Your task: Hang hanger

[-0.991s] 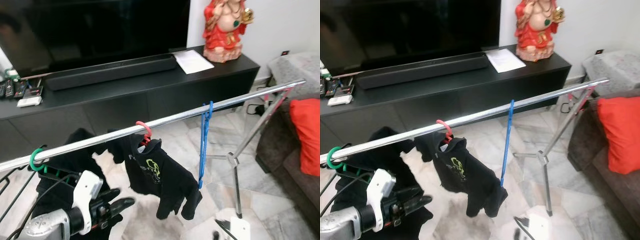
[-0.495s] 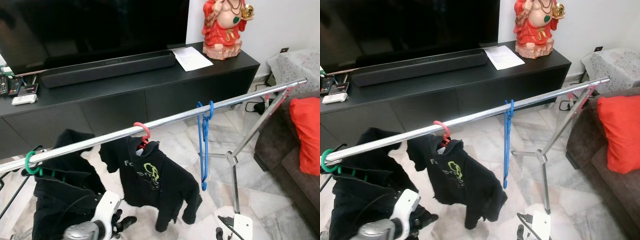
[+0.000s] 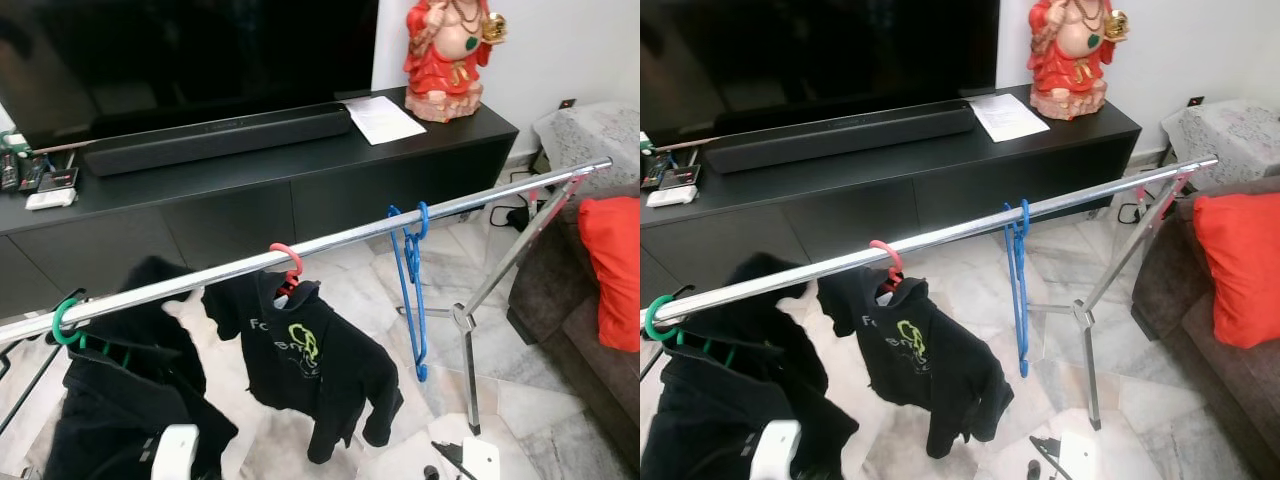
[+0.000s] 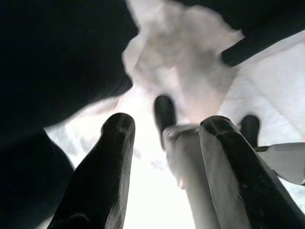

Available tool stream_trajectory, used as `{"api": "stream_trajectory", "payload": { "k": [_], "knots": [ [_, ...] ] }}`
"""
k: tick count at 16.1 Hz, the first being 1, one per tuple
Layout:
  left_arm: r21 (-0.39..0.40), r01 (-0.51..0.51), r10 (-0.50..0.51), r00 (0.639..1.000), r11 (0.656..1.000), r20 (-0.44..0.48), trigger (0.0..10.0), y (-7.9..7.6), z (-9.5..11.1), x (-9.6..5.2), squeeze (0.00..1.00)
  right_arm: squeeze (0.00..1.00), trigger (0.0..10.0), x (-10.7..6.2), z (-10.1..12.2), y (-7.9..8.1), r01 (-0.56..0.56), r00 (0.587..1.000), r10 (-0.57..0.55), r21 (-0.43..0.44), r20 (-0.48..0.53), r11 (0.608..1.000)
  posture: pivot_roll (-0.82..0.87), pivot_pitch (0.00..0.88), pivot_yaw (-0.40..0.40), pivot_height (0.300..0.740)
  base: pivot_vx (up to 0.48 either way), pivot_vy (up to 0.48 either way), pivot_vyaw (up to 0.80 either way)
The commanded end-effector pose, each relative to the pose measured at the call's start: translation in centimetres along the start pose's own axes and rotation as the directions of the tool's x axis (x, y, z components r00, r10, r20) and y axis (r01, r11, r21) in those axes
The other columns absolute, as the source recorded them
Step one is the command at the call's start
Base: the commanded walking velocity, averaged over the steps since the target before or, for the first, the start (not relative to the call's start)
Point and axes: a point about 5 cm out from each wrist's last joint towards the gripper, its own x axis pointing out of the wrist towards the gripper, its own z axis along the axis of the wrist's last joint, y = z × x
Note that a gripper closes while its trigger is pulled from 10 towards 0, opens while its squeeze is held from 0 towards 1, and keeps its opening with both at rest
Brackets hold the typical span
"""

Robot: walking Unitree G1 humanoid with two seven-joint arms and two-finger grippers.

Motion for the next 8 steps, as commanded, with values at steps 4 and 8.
{"api": "stream_trajectory", "payload": {
  "k": [4,8],
  "knots": [
    [-0.059,-0.032,0.03,0.999,0.998,-0.043,10.0,-0.3,-1.9,0.0,0.0,0.0,10.0,-0.2,-1.2,0.0,-0.01,0.999,0.009,-0.017,-0.051,1.0,-0.03,0.161,0.01,0.74,0.0,0.0,0.0],
    [-0.067,-0.062,0.055,0.994,0.996,-0.09,10.0,-0.3,-3.6,-0.2,0.0,0.0,10.0,-0.2,-1.4,0.3,-0.055,0.997,0.052,-0.056,-0.062,0.997,-0.03,0.159,0.005,0.74,0.0,0.0,0.0]
  ]
}}
